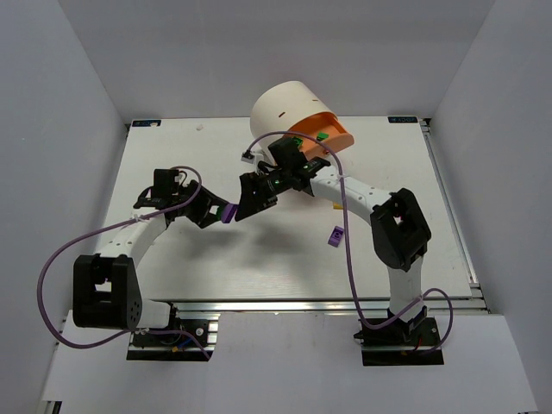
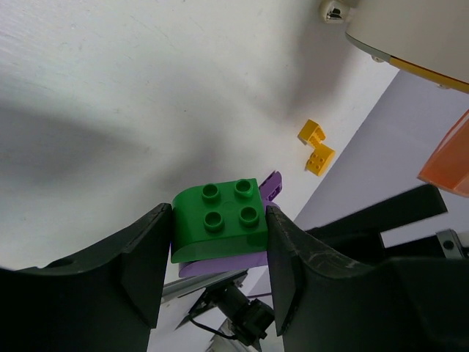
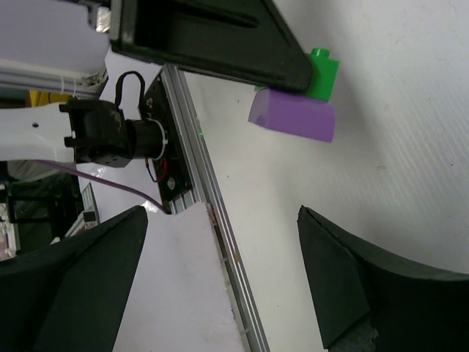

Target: Sort the legos into containers by color

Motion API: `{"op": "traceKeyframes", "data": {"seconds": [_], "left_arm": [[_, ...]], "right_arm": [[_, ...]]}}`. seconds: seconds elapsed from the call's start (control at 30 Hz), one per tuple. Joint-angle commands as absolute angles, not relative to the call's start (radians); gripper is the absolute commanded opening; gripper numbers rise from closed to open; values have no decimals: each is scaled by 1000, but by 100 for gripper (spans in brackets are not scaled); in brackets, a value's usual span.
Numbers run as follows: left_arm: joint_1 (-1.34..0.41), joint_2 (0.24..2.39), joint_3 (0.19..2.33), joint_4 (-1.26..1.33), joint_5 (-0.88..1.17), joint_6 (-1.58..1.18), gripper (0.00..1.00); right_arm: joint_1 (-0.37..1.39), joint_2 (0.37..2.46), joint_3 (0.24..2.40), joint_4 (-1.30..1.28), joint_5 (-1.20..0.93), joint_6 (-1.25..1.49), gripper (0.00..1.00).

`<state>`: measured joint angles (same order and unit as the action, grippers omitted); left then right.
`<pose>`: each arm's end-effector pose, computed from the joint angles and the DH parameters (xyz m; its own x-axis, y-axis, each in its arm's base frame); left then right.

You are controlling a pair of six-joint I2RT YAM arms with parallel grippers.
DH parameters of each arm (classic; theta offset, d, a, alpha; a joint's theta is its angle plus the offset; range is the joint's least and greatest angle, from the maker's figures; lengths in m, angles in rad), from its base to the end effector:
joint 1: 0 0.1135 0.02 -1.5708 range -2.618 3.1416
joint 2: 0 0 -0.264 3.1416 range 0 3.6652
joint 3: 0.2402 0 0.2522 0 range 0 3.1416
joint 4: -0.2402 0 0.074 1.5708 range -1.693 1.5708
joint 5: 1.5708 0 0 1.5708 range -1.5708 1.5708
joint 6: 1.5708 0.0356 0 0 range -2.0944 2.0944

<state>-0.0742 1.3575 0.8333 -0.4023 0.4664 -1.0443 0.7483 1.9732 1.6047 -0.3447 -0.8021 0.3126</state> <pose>0.2678 -0.0360 0.2163 -0.6908 -0.7230 0.0090 -0.5207 0.4888 -0.7000 0.3111 0.3237 0.2595 -0.7242 -0.3806 -0.5750 -0.6817 0.2697 0.6801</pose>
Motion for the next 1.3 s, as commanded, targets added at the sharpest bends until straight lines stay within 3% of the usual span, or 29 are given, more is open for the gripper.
{"op": "traceKeyframes", "data": {"seconds": [0.0,0.63,1.03,1.27], "left_arm": [[-77,1318,865,-371,508,-1046,0],[-77,1301,853,-350,574,-1042,0],[-77,1313,861,-339,592,-1040,0],[-77,1318,864,-334,595,-1039,0]], "right_arm": [[759,2008,1631,-291,-773,373,89],[781,2100,1733,-236,-726,397,89],[782,2115,1747,-204,-752,405,63],[781,2111,1726,-181,-762,407,33]]}}
